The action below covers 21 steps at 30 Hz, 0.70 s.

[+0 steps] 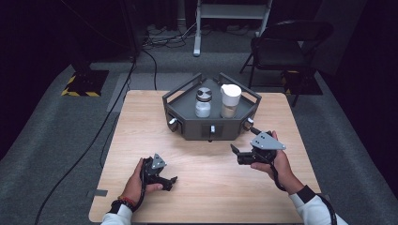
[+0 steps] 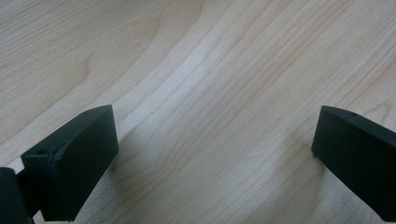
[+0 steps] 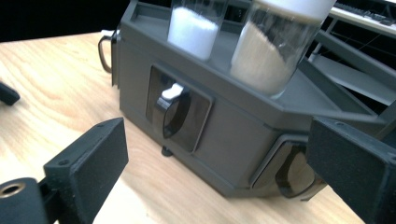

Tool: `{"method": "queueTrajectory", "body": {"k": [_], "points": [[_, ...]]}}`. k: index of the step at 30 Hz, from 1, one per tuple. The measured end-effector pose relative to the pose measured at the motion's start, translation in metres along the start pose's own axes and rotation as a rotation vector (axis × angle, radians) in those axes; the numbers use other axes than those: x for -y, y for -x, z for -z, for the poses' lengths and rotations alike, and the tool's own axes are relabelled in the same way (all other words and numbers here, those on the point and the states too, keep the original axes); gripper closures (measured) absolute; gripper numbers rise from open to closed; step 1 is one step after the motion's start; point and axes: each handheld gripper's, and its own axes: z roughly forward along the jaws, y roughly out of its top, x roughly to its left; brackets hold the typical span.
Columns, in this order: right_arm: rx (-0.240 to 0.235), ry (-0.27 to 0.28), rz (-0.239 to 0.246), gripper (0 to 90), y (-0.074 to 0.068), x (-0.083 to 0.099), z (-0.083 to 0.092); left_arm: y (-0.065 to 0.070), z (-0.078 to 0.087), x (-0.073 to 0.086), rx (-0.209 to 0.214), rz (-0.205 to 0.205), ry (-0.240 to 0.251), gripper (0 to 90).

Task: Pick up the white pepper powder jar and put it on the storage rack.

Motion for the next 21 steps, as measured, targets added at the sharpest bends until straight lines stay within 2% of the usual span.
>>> {"method": "queueTrajectory", "body": {"k": [4,6,11,17,21], "points": [[-0.018,-0.010,0.006,5.5,-0.002,0.007,0.001,0.000,0.000,0.000,0.000,0.000,0.000,0.0],[-0.033,-0.028,0.015,5.5,-0.002,0.010,0.001,0.000,0.000,0.000,0.000,0.000,0.000,0.0],[-0.067,-0.076,0.000,5.5,-0.001,0.017,0.000,0.000,0.000,0.000,0.000,0.000,0.000,0.0],[-0.087,-0.132,0.005,5.4,-0.001,0.024,-0.002,0.000,0.000,0.000,-0.001,0.000,0.000,0.0],[-0.116,-0.164,0.016,5.5,0.003,0.030,-0.004,0.000,0.000,0.000,-0.001,0.000,0.000,0.0]]}}
